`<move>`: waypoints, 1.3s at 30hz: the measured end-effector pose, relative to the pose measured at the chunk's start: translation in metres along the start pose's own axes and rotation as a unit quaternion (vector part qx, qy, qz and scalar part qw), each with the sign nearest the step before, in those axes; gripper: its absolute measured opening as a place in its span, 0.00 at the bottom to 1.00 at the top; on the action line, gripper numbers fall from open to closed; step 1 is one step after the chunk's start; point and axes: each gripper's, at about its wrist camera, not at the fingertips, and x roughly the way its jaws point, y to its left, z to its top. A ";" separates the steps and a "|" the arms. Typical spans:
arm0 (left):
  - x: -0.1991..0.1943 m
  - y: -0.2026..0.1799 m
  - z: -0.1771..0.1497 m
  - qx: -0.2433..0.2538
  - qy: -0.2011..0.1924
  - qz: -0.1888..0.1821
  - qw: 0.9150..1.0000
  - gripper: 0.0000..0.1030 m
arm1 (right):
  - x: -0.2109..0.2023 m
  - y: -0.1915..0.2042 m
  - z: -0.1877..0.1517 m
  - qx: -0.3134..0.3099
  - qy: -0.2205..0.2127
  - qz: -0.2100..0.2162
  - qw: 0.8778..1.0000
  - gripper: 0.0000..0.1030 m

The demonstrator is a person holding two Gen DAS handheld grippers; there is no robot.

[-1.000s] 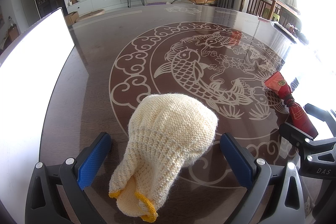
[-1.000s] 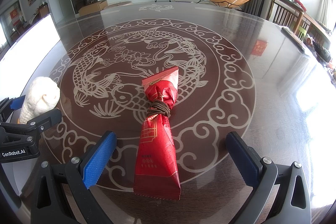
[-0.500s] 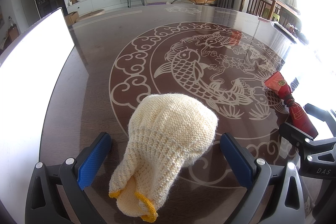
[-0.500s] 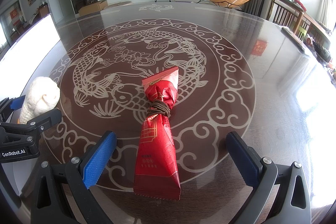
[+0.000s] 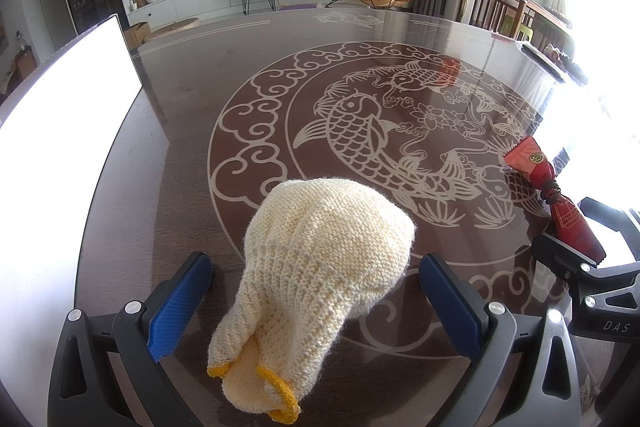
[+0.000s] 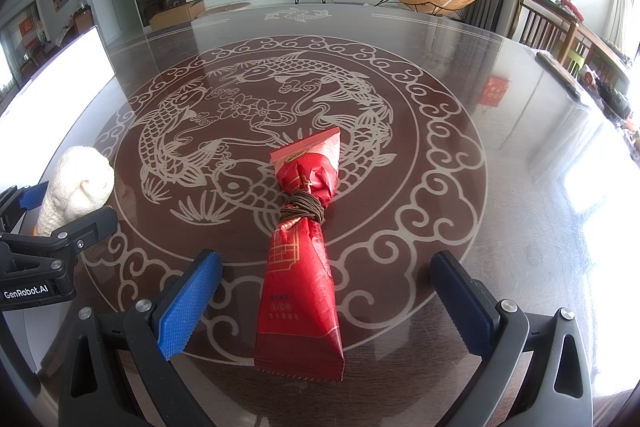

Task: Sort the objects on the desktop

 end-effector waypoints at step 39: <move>0.000 0.000 0.000 0.000 0.000 0.000 1.000 1.00 | 0.001 0.000 0.000 0.000 0.000 0.000 1.000 1.00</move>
